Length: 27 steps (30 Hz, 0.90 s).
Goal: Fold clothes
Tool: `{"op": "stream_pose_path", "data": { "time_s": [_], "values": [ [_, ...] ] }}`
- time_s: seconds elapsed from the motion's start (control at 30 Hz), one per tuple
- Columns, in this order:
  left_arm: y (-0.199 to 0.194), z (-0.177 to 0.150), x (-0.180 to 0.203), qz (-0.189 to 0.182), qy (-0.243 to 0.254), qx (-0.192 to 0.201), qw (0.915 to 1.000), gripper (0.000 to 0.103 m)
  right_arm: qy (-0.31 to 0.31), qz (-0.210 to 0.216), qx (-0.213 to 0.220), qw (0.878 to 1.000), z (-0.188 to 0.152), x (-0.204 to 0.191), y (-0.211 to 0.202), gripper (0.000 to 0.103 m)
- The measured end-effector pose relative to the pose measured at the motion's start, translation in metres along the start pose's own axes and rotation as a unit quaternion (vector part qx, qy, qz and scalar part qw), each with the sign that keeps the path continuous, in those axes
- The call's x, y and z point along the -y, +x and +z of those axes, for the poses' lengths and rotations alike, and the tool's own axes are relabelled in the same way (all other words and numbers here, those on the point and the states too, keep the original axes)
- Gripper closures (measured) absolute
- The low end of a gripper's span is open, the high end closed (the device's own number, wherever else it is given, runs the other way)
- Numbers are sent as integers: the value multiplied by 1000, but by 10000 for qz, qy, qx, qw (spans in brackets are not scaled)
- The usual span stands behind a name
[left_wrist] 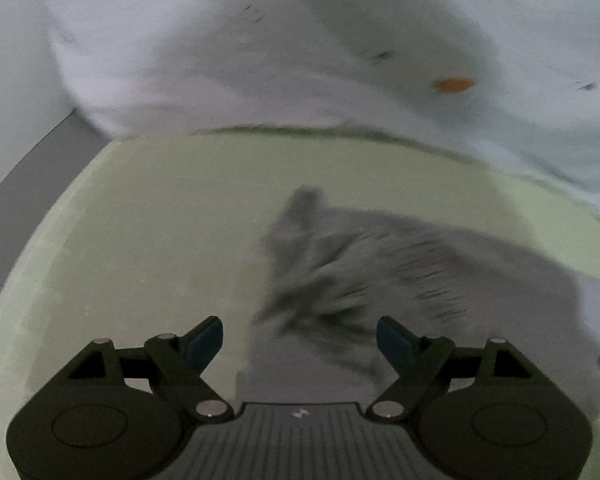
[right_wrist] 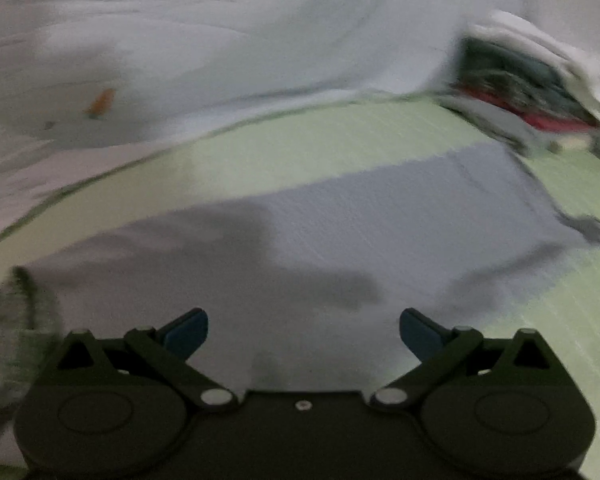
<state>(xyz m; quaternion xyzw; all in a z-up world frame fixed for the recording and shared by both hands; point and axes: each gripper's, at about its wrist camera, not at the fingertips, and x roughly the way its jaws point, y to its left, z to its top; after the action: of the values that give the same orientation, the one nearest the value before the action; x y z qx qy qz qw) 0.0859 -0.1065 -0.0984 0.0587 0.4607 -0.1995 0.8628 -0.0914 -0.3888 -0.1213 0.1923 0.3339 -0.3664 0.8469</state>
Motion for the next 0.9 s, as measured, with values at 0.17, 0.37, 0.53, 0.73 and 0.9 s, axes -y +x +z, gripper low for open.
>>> {"op": "stream_pose_path", "data": {
  "time_s": [0.17, 0.37, 0.53, 0.73, 0.9],
  "values": [
    [21, -11, -18, 435, -207, -565, 9972, 19, -470, 905, -135, 9947, 5, -57, 12, 0],
    [35, -18, -27, 577, -419, -933, 9931, 16, -1129, 1765, -213, 9776, 5, -130, 21, 11],
    [40, -20, -33, 645, -587, -1124, 9898, 9, -1223, 2494, -321, 9601, 10, -175, 28, 19],
    [52, -17, -42, 690, -784, -1374, 9850, 0, -1670, 3182, -674, 9307, 0, -217, 43, 57],
    [55, -13, -43, 702, -786, -1441, 9839, 0, -1762, 3421, -926, 9183, -9, -228, 54, 56]
  ]
}}
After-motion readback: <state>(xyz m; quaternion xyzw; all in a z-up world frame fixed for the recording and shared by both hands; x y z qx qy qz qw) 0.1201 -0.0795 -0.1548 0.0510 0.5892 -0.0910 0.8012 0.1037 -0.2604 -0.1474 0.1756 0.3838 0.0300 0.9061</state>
